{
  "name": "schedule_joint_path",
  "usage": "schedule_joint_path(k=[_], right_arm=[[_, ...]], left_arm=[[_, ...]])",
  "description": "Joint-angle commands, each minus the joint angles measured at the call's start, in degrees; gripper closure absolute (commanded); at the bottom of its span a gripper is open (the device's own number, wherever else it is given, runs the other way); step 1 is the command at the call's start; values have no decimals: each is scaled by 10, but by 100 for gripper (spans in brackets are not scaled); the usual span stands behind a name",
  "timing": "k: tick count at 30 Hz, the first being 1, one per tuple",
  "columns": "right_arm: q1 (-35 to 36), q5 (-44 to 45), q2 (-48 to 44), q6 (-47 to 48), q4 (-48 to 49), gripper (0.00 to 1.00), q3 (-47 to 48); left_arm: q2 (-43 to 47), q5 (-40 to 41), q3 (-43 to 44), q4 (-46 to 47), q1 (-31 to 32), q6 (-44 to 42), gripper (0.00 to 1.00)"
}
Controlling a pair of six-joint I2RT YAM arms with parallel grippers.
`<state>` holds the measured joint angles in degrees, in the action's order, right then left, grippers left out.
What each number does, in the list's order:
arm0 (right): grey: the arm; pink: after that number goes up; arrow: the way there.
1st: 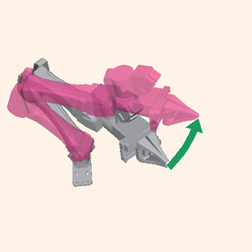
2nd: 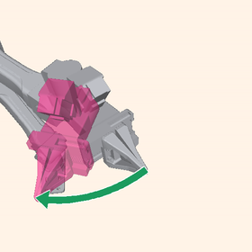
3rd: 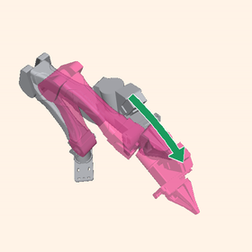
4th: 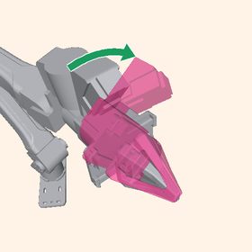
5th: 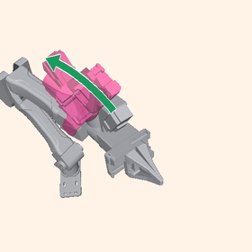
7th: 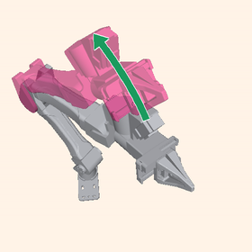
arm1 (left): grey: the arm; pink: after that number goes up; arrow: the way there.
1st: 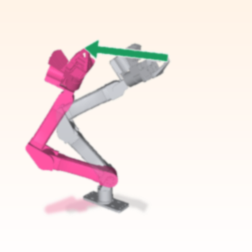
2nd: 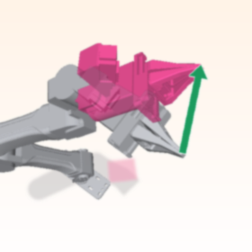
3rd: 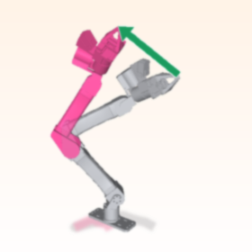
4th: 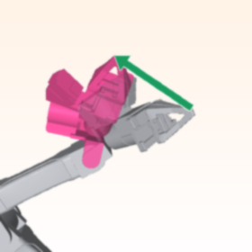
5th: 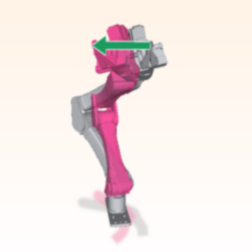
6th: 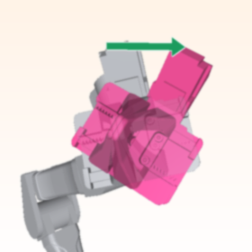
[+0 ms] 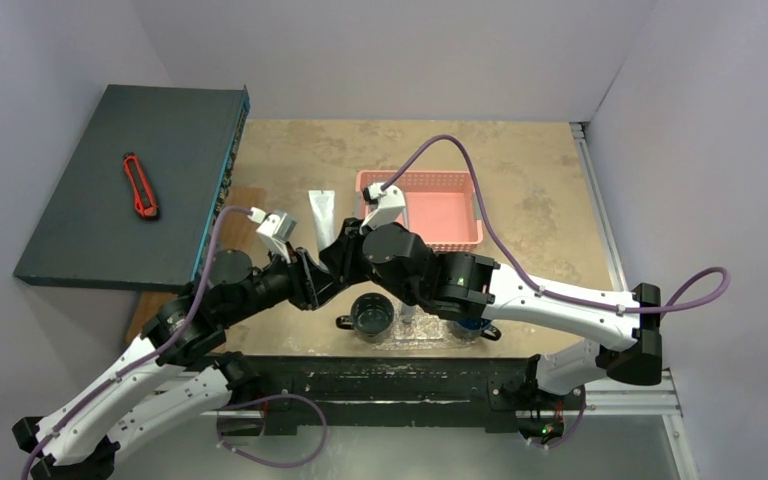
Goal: Prepare toiletry sets of a toothbrush and toothpaste on the tray
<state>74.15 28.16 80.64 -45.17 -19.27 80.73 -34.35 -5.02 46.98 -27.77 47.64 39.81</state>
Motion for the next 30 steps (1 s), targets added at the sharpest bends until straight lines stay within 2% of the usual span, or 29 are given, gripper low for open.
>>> schedule_joint_path(k=[1, 4, 8, 15, 24, 30], right_arm=[[9, 8, -1, -3, 18, 73, 23], [9, 9, -6, -4, 18, 70, 15], [9, 13, -19, -3, 16, 59, 4], [9, 38, -47, 37, -14, 50, 3], [8, 78, -89, 112, -84, 44, 3], [4, 37, -120, 192, -111, 44, 8]], left_arm=[[-7, -6, 10, 40, -2, -9, 86], [-6, -3, 11, 34, -1, -12, 100], [-1, -1, 7, 29, -2, -18, 100], [11, -30, -6, 23, -2, -33, 100], [28, -103, -16, 6, -2, -59, 100], [29, -186, -15, -9, -2, -74, 100]])
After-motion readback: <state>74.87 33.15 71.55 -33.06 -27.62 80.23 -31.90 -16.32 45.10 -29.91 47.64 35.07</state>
